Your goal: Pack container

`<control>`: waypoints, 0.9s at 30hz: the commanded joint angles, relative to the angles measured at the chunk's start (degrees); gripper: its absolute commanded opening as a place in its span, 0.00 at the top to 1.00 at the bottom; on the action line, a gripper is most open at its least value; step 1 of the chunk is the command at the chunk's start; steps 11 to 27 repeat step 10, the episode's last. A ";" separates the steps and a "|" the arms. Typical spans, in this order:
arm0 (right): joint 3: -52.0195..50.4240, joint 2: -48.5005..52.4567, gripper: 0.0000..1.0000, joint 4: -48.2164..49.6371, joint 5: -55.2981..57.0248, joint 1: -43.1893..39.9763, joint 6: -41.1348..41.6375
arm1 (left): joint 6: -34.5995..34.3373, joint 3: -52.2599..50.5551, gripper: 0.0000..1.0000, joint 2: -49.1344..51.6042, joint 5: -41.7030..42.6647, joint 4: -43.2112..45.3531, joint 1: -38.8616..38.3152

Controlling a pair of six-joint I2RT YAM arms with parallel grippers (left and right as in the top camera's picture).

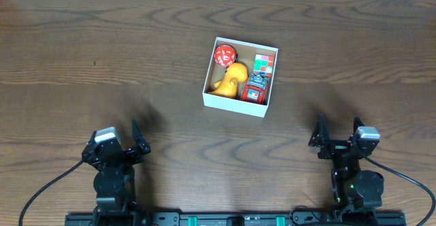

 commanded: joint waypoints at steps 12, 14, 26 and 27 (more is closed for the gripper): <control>-0.22 -0.33 0.01 -0.11 -0.22 -0.70 -0.17 | 0.55 -0.90 0.02 0.13 -0.07 -1.73 -0.17; -0.22 -0.33 0.01 -0.11 -0.22 -0.70 -0.17 | 0.55 -0.90 0.02 0.13 -0.07 -1.73 -0.17; -0.22 -0.33 0.01 -0.11 -0.22 -0.70 -0.17 | 0.55 -0.90 0.02 0.13 -0.07 -1.73 -0.17; -0.22 -0.33 0.01 -0.11 -0.22 -0.70 -0.17 | 0.55 -0.90 0.02 0.13 -0.07 -1.73 -0.17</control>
